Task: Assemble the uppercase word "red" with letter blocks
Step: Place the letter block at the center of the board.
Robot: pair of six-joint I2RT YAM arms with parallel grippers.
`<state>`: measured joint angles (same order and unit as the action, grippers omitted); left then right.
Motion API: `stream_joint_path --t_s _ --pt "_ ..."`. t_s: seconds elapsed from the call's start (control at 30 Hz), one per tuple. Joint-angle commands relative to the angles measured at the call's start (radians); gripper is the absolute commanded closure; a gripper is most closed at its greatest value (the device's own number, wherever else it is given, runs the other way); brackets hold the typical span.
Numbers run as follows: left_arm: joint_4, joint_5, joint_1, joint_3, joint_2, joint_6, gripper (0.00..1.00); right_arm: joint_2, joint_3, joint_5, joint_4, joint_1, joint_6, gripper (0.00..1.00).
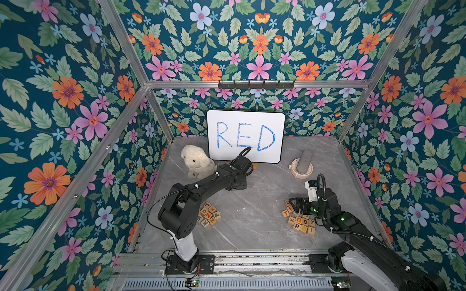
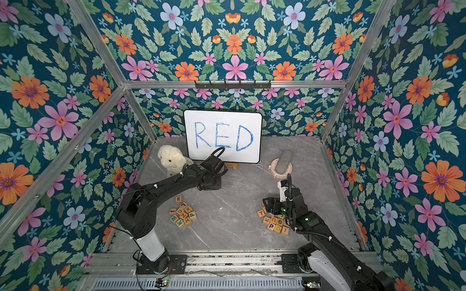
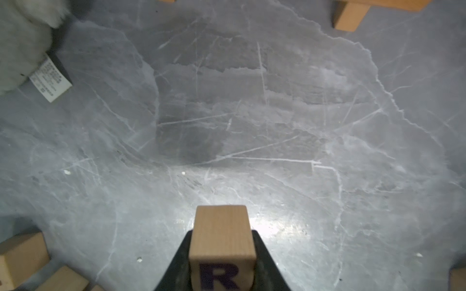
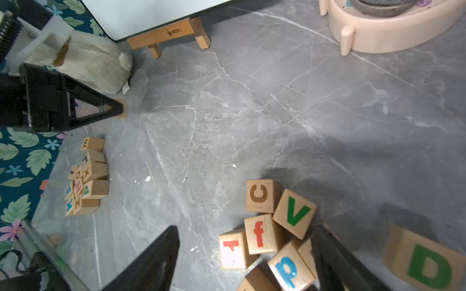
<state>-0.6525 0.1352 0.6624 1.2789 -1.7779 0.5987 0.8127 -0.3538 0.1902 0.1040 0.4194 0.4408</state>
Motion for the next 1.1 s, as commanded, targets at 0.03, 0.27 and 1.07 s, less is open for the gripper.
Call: stream_joint_path --t_s 0.03,0.27,1.07 --pt "-0.036 0.06 -0.008 0.031 -0.039 -0.031 1.0 -0.007 0.05 -0.114 -0.143 0.081 -0.048 0.02" --pt "0.007 0.046 -0.035 0.033 -0.081 -0.05 1.0 -0.004 0.056 -0.183 -0.159 0.153 -0.111 0.01" --pt "0.089 0.016 -0.092 -0.029 -0.121 -0.099 0.82 0.04 0.042 -0.213 -0.152 0.156 -0.108 0.01"
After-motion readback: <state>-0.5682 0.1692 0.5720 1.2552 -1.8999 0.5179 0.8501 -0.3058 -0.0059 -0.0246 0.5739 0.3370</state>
